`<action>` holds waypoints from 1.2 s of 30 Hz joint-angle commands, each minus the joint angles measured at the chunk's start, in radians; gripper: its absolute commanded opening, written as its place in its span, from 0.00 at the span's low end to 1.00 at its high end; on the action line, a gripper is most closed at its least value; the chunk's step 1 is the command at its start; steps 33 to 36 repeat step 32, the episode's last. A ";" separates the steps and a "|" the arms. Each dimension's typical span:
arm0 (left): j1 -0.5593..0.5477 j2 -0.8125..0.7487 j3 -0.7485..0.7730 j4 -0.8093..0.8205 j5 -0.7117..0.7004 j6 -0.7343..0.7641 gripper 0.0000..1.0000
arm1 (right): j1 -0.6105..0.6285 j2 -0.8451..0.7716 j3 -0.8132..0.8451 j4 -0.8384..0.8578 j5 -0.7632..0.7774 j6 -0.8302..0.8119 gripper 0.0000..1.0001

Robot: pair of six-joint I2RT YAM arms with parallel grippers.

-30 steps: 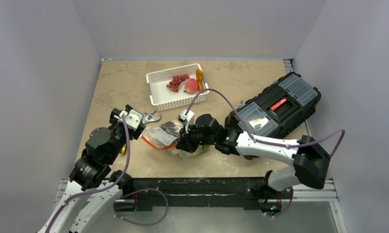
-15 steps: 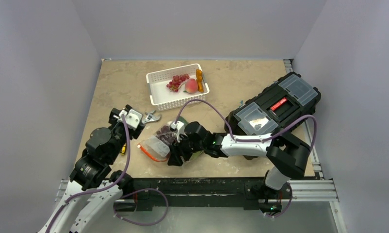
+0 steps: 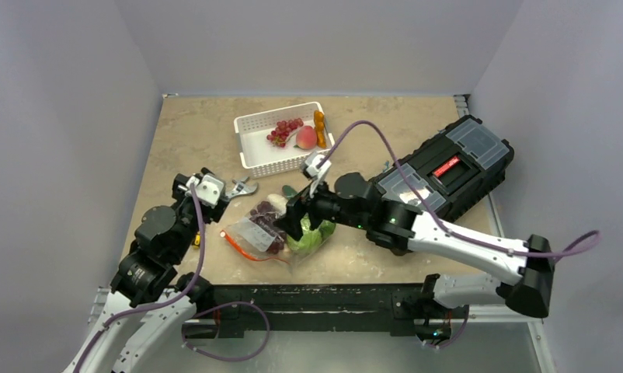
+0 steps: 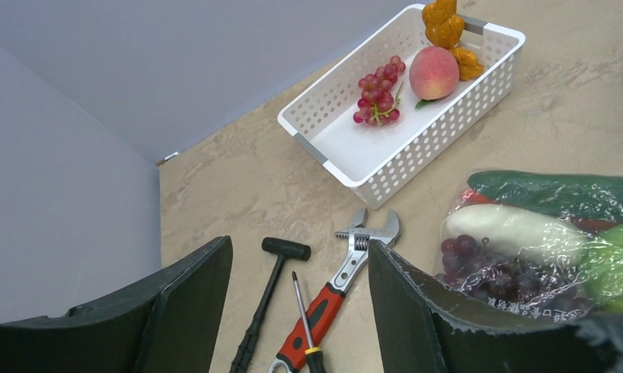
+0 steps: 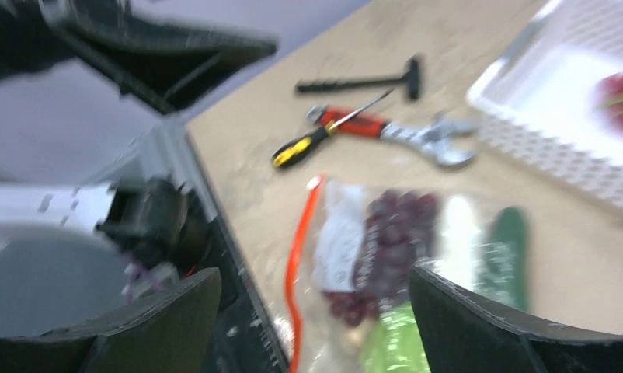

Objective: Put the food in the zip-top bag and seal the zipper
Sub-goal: Place the zipper food storage bag at the center of the board, then reset both arms

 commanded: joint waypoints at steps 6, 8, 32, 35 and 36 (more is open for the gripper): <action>0.005 -0.076 0.057 0.000 -0.027 -0.259 0.66 | 0.000 -0.286 0.112 -0.199 0.696 -0.100 0.99; 0.004 -0.084 0.109 -0.017 -0.026 -0.318 0.67 | -0.001 -0.342 0.126 -0.212 0.768 -0.128 0.99; 0.004 -0.054 0.447 -0.238 -0.012 -0.539 0.72 | 0.000 -0.514 0.139 -0.044 1.145 -0.317 0.99; 0.004 -0.054 0.447 -0.238 -0.012 -0.539 0.72 | 0.000 -0.514 0.139 -0.044 1.145 -0.317 0.99; 0.004 -0.054 0.447 -0.238 -0.012 -0.539 0.72 | 0.000 -0.514 0.139 -0.044 1.145 -0.317 0.99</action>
